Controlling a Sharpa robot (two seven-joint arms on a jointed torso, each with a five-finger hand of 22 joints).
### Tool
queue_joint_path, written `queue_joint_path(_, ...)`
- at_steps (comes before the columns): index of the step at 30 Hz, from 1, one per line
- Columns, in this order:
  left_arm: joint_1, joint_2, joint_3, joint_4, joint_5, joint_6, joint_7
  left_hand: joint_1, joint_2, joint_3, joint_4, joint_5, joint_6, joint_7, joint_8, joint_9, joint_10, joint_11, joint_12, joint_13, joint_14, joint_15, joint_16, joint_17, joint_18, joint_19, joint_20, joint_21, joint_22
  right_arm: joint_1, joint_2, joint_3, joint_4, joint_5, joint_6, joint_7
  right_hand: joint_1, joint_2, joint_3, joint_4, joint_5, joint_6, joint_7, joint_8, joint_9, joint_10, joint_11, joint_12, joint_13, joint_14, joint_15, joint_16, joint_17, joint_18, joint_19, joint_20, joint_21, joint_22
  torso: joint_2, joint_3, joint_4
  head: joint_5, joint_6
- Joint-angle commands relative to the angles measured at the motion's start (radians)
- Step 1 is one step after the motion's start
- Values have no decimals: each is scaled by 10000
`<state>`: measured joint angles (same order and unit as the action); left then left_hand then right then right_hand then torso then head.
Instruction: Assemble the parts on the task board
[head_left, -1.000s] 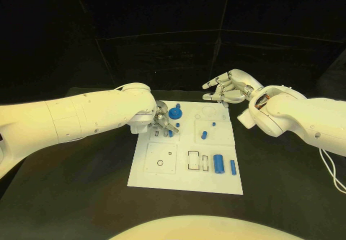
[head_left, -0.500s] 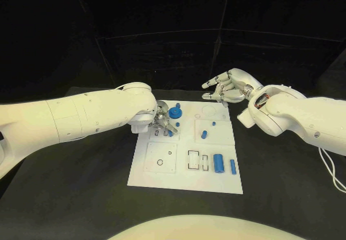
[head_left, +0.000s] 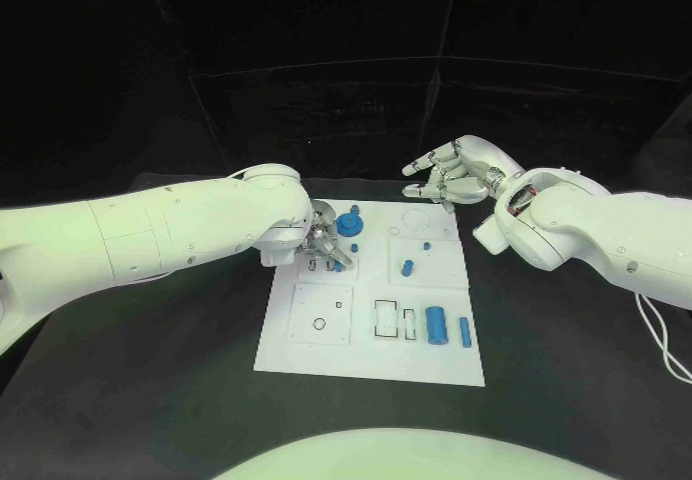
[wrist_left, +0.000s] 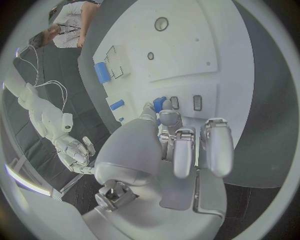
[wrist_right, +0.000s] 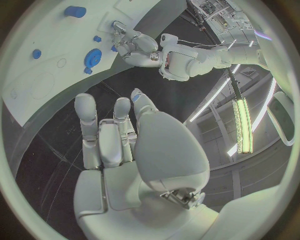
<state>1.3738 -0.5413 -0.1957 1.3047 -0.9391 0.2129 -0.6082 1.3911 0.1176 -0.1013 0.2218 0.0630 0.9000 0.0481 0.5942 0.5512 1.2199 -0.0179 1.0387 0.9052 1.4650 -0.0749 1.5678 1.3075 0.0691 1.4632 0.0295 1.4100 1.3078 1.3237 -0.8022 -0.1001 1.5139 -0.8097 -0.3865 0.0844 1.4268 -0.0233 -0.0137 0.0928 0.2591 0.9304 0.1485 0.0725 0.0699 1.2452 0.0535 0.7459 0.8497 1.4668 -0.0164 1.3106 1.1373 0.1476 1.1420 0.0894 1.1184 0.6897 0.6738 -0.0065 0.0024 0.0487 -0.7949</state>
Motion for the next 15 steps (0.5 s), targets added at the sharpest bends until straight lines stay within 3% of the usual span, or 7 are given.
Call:
queue_joint_path(1,9,-83,-3,66,118,-109,106,352,47,365,-130,79,-57,-16,-72,-32,-23,-66,-88,-26,1058,-100,30,2633,-130,69,-38,33,36,23,12,7,-8,-24,68,36,91,23,-34,-7,67,-73,-4,-35,-14,41,-3,-43,5,199,-63,-51,12,72,13,-28,-32,-13,4,-12,4,-19,-10)
queue_joint_path(5,9,-195,-2,165,319,-268,157,678,-169,1132,-220,854,-97,7,-178,-83,-67,-82,-209,-107,1058,-110,30,2633,-126,58,-76,19,36,23,19,6,-24,-29,74,32,95,26,-34,-8,83,-73,-4,-34,-14,44,-2,-33,15,200,-64,-51,14,73,14,-28,-34,-16,2,-4,9,-2,-19)
queue_joint_path(9,8,-343,-2,323,507,-649,267,910,-493,2496,-261,927,-184,37,-220,-70,-76,-73,-342,-210,1058,-93,30,2633,-113,33,-77,-23,3,23,29,6,-52,-35,90,17,95,26,-34,-8,86,-74,-4,-34,-14,44,-2,-34,15,200,-64,-52,12,72,15,-28,-34,-15,2,-1,11,-2,-16)
queue_joint_path(11,8,-430,-1,425,555,-888,339,777,-830,3458,-195,917,-213,86,-157,0,-42,-41,-372,-240,1058,-58,30,2633,-110,23,-50,-48,-14,22,34,6,-77,-66,98,10,96,27,-36,-7,100,-75,-3,-35,-14,42,-1,-38,12,199,-63,-60,2,71,19,-28,-32,-10,-4,3,17,7,-20)
queue_joint_path(12,8,-473,0,476,571,-1006,374,472,-1222,4437,-55,880,-215,177,-61,90,9,-13,-381,-263,1058,-12,30,2633,-106,24,-33,-58,-6,22,35,6,-89,-78,101,6,96,27,-36,-7,100,-75,-3,-35,-14,42,-1,-38,12,199,-63,-60,2,71,19,-28,-32,-10,-5,1,18,15,-17)
queue_joint_path(13,8,-516,0,527,583,-1115,408,477,-1380,4715,-148,897,-243,83,-39,117,18,-15,-374,-263,1058,-27,30,2633,-108,22,-13,-65,-11,22,36,6,-101,-88,104,2,96,27,-36,-7,100,-75,-3,-35,-14,42,-1,-38,12,199,-63,-60,2,71,19,-28,-32,-10,-7,-1,24,16,-18)
queue_joint_path(15,8,-598,0,625,601,-1303,467,63,-1834,5823,-240,869,-272,132,108,255,77,-40,-335,-253,1058,-52,30,2633,-101,21,-5,-85,-10,22,37,6,-120,-95,114,-10,86,22,-45,-1,117,-77,-1,-35,-14,39,1,-45,8,198,-62,-64,-2,72,20,-28,-37,-15,-5,2,34,25,-20)
